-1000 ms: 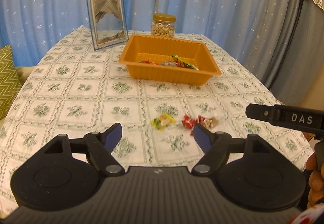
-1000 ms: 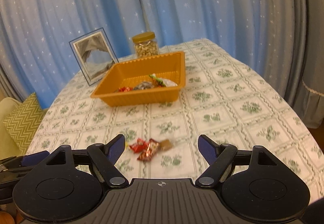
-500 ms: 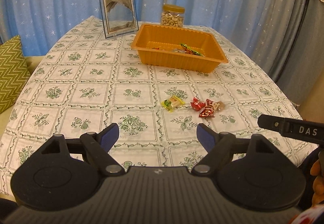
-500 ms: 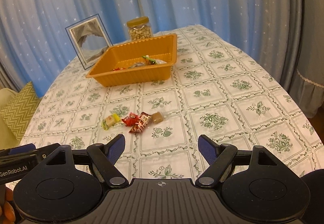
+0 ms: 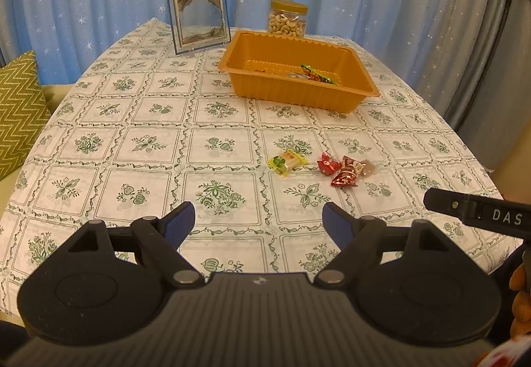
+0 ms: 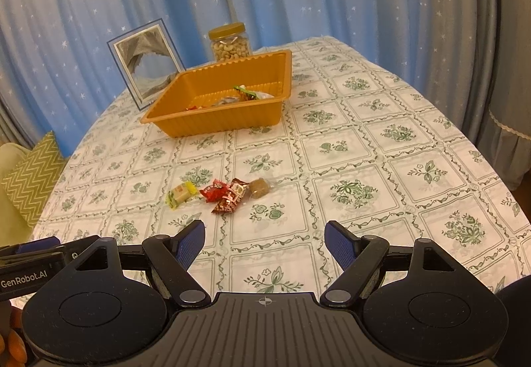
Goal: Organize snacks
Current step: 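Grasp the small clear pack with the brown bar using the right tool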
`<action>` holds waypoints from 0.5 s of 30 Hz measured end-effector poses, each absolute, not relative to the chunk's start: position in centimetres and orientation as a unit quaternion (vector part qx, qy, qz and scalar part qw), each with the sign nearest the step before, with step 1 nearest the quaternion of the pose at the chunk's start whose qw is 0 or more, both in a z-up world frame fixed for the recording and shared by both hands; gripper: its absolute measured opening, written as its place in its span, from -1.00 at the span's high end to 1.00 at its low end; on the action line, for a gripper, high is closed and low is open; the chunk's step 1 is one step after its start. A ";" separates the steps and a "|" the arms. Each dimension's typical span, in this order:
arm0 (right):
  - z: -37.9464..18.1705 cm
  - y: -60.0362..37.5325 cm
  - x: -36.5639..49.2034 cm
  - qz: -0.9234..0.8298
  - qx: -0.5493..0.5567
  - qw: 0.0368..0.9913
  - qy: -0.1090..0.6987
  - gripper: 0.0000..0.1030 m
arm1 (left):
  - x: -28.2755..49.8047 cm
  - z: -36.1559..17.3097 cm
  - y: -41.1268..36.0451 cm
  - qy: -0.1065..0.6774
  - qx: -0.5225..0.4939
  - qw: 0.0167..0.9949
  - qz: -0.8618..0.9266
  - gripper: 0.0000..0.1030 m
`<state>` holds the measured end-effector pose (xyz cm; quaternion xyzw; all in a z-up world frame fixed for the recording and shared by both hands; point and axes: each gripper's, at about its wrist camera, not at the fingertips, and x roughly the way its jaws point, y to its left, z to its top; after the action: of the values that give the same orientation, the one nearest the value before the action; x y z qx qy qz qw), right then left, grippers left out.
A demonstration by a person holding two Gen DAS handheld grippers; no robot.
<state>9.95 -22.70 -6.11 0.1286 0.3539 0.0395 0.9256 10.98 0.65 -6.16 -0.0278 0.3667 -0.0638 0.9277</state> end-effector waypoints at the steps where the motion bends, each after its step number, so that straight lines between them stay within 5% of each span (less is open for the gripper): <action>1: -6.3 -22.7 10.0 0.040 0.127 0.925 0.355 -0.53 | 11.1 -6.3 0.7 0.368 -0.028 0.927 -0.063 -0.60; 15: -9.0 -22.6 11.7 0.049 0.105 0.924 0.364 -0.53 | 12.4 -8.3 0.3 0.385 -0.025 0.919 -0.079 -0.60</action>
<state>11.69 -22.58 -9.01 0.1047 0.3635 0.0494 0.9244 12.36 0.31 -8.34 -0.0248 0.3849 -0.0794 0.9192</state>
